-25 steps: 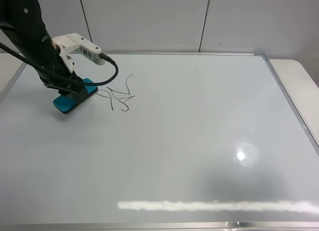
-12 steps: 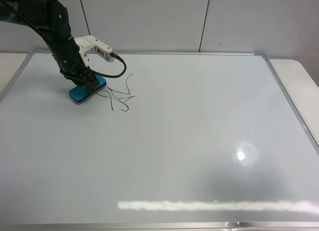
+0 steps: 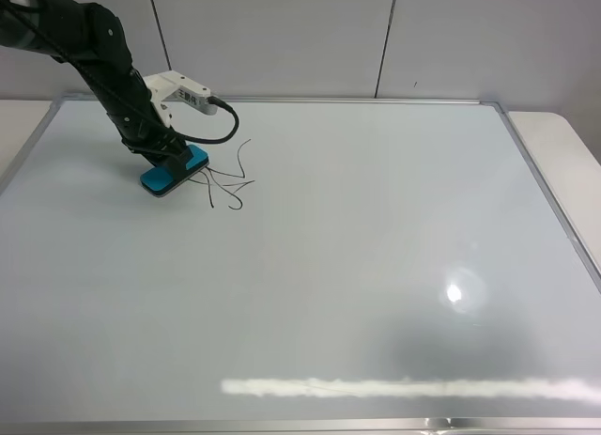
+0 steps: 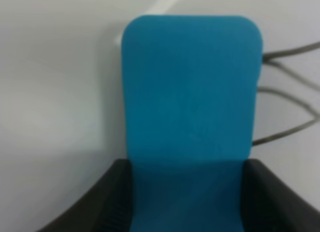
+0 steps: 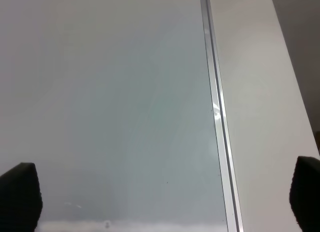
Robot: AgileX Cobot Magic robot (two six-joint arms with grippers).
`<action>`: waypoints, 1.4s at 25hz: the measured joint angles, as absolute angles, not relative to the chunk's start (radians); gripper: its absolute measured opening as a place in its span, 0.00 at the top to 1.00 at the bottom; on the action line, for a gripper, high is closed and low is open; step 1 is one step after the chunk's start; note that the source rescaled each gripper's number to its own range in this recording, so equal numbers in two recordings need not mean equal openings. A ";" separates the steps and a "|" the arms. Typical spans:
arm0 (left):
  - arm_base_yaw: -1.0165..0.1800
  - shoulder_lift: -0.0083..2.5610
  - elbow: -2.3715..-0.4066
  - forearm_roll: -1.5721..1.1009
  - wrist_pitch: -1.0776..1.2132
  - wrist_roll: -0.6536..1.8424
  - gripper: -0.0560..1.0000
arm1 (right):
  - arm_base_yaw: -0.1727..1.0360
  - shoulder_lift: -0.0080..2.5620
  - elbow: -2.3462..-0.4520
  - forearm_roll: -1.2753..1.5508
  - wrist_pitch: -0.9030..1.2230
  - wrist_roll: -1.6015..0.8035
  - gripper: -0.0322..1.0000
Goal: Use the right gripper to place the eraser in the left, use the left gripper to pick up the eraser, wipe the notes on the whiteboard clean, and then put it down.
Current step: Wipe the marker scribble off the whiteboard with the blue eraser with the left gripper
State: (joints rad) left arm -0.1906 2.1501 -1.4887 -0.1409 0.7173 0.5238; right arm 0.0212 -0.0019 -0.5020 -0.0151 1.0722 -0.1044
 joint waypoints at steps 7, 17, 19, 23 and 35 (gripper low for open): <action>-0.283 2.165 -1.494 -0.221 0.716 0.522 0.94 | 0.021 -0.002 -0.502 -0.015 1.072 -0.104 0.00; -0.490 2.179 -1.495 -0.287 0.671 0.373 0.94 | 0.021 -0.002 -0.502 -0.015 1.072 -0.104 0.00; -0.509 2.180 -1.495 -0.286 0.659 0.362 0.94 | 0.021 -0.002 -0.502 -0.015 1.072 -0.104 0.00; -0.511 2.180 -1.495 -0.268 0.655 0.356 0.94 | 0.021 -0.002 -0.502 -0.015 1.072 -0.104 0.00; -0.254 2.193 -1.507 -0.219 0.662 0.351 0.94 | 0.021 -0.002 -0.502 -0.015 1.072 -0.104 0.00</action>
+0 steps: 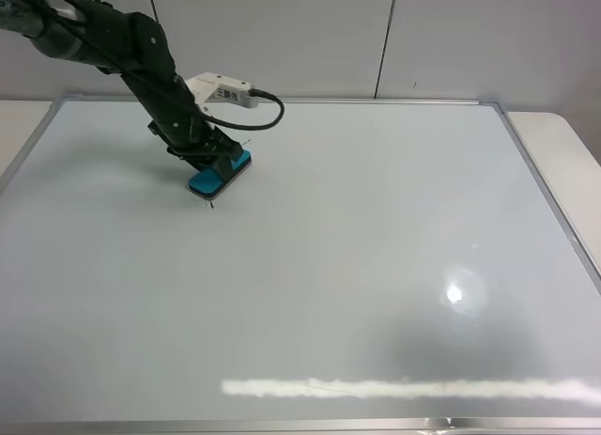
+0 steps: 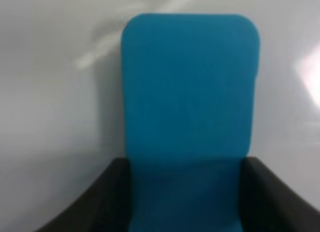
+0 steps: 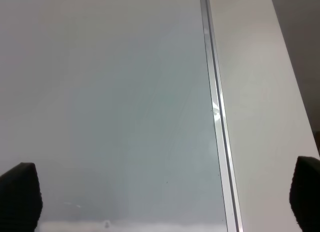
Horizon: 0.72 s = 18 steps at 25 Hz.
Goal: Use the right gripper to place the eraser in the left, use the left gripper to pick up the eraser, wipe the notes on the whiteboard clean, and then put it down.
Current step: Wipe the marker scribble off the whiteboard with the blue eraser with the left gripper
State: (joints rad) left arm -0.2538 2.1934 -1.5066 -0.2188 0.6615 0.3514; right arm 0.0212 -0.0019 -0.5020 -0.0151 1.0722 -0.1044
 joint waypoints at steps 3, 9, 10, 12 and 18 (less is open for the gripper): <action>-0.180 2.194 -1.507 -0.201 0.661 0.351 0.94 | 0.021 -0.002 -0.502 -0.015 1.072 -0.104 0.00; -0.119 2.193 -1.512 -0.191 0.686 0.331 0.94 | 0.021 -0.002 -0.502 -0.015 1.072 -0.104 0.00; -0.123 2.193 -1.512 -0.187 0.685 0.327 0.94 | 0.021 -0.002 -0.502 -0.015 1.072 -0.104 0.00; -0.137 2.186 -1.493 -0.179 0.659 0.313 0.94 | 0.021 -0.002 -0.502 -0.015 1.072 -0.104 0.00; -0.224 2.121 -1.306 -0.165 0.417 0.250 0.94 | 0.021 -0.002 -0.502 -0.015 1.072 -0.104 0.00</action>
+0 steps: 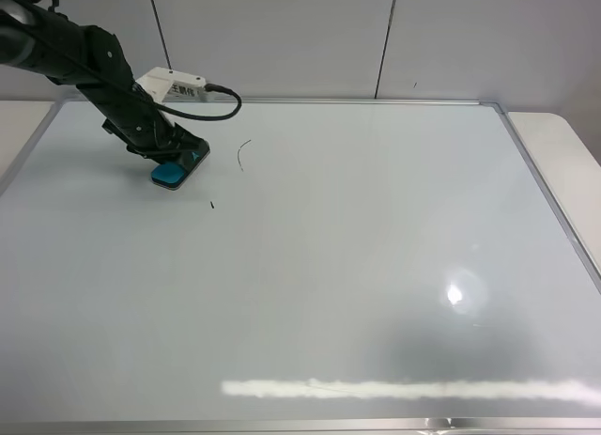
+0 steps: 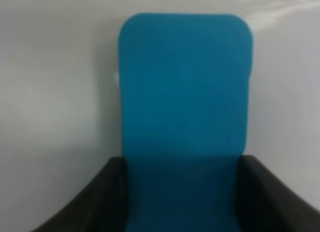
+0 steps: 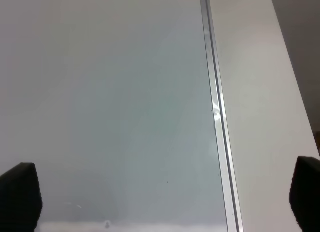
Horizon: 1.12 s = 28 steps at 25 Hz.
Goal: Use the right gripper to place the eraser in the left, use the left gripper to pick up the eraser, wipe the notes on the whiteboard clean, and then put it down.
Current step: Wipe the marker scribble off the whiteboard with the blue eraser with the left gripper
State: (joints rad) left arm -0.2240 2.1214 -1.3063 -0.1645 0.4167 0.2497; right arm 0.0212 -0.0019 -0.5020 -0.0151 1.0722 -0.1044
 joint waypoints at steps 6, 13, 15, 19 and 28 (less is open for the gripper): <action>-0.394 2.076 -1.189 -0.224 0.319 0.193 0.94 | 0.021 -0.002 -0.502 -0.015 1.072 -0.104 0.00; -0.528 2.065 -1.176 -0.217 0.350 0.128 0.94 | 0.021 -0.002 -0.502 -0.015 1.072 -0.104 0.00; -0.529 2.064 -1.175 -0.205 0.348 0.121 0.94 | 0.021 -0.002 -0.502 -0.015 1.072 -0.104 0.00; -0.513 2.056 -1.145 -0.200 0.305 0.110 0.94 | 0.021 -0.002 -0.502 -0.015 1.072 -0.104 0.00; -0.375 2.027 -1.112 -0.093 0.312 0.100 0.94 | 0.021 -0.002 -0.502 -0.015 1.072 -0.104 0.00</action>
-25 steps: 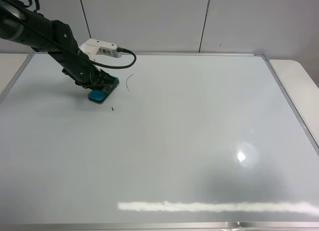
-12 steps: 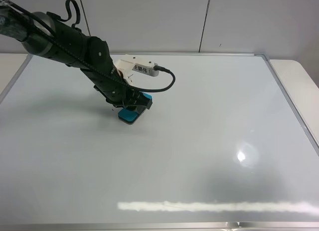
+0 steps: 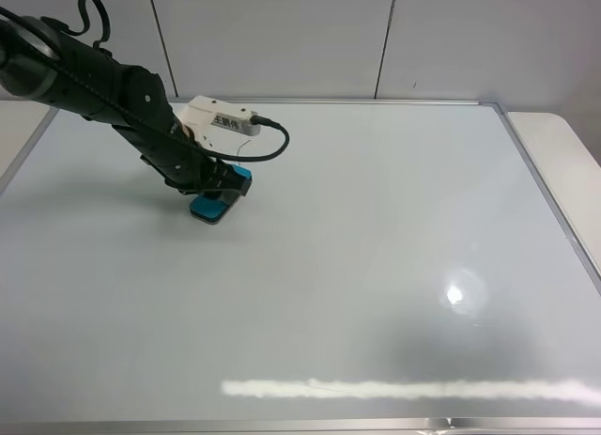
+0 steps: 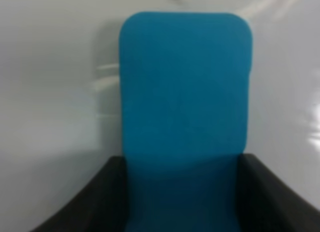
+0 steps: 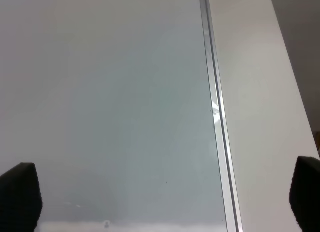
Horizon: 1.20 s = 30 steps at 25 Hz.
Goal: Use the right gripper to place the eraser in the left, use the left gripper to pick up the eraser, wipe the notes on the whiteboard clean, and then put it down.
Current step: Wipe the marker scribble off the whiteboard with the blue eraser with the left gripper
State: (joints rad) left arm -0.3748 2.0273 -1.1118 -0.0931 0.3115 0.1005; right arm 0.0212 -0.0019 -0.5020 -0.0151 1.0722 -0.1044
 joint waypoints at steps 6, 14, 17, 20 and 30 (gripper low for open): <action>-0.297 2.034 -1.187 -0.018 0.417 0.121 0.94 | 0.021 -0.002 -0.502 -0.015 1.072 -0.104 0.00; -0.299 2.074 -1.323 0.017 0.557 0.165 0.94 | 0.021 -0.002 -0.502 -0.015 1.072 -0.104 0.00; -0.327 2.107 -1.378 0.020 0.595 0.188 0.94 | 0.021 -0.002 -0.502 -0.015 1.072 -0.104 0.00; -0.380 2.139 -1.432 0.016 0.610 0.200 0.94 | 0.021 -0.002 -0.502 -0.015 1.072 -0.104 0.00; -0.460 2.227 -1.586 -0.005 0.689 0.238 0.94 | 0.021 -0.002 -0.502 -0.015 1.072 -0.104 0.00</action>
State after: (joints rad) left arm -0.4601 2.2270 -1.5862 -0.0053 0.6888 0.2376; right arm 0.0212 -0.0019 -0.5020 -0.0151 1.0722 -0.1044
